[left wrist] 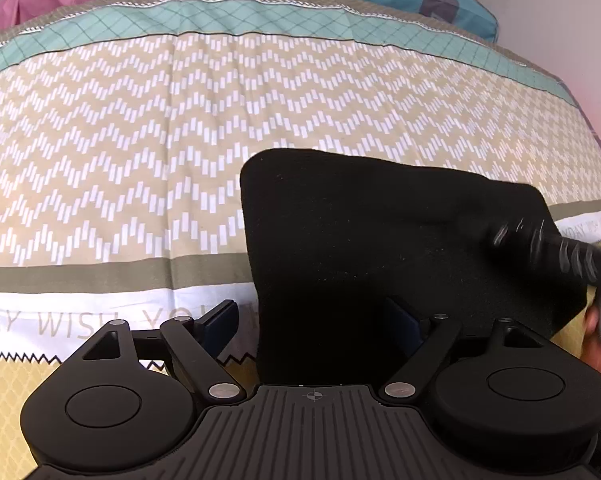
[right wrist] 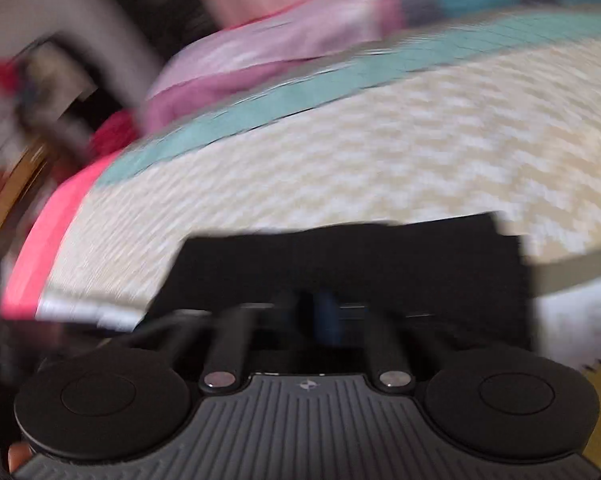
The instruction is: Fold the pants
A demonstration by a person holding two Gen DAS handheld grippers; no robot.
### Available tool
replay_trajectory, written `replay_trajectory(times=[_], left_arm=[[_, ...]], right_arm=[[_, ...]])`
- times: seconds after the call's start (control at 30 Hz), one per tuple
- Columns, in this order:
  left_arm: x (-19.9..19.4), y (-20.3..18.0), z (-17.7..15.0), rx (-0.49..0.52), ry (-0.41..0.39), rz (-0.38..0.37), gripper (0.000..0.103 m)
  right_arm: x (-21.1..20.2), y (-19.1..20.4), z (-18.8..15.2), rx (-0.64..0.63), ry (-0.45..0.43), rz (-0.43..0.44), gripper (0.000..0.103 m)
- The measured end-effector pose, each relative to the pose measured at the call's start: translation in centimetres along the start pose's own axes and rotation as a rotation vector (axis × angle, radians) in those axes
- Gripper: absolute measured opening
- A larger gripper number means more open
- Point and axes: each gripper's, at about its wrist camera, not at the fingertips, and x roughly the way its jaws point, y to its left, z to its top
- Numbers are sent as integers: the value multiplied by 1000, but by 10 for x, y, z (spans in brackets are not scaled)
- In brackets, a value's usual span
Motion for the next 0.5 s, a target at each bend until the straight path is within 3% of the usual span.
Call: replay_trajectory(times=[0.03, 0.07, 0.13, 0.17, 0.27, 0.33, 0.37, 0.4, 0.43, 0.47, 0.5], left_arm=[[0, -2, 1, 2, 1, 4, 103], [1, -3, 1, 8, 0, 11, 103], [2, -8, 2, 24, -3, 29, 103], [0, -10, 2, 29, -6, 35, 103], [-1, -14, 2, 37, -9, 56, 103], [-7, -15, 1, 42, -9, 65, 103], [-14, -17, 0, 46, -12, 75, 103], [-18, -18, -1, 52, -16, 89, 103], [-26, -17, -4, 65, -22, 111, 103], [-31, -18, -7, 75, -30, 128, 103], [-38, -18, -10, 81, -35, 141, 103]], right_arm=[[-13, -4, 4, 9, -55, -16, 1], [-25, -3, 4, -29, -89, -48, 4], [-41, 3, -3, -122, -105, -110, 38], [-47, 5, -10, -163, -89, -100, 41], [-58, 7, -40, -279, -55, -148, 40], [-67, -1, -49, -238, -80, -170, 29], [-74, -5, -50, -200, -96, -184, 30], [-79, -5, -48, -169, -110, -244, 46], [-85, -8, -48, -144, -122, -325, 72], [-93, -11, -48, -119, -140, -374, 76], [-101, -14, -49, -97, -152, -388, 74]])
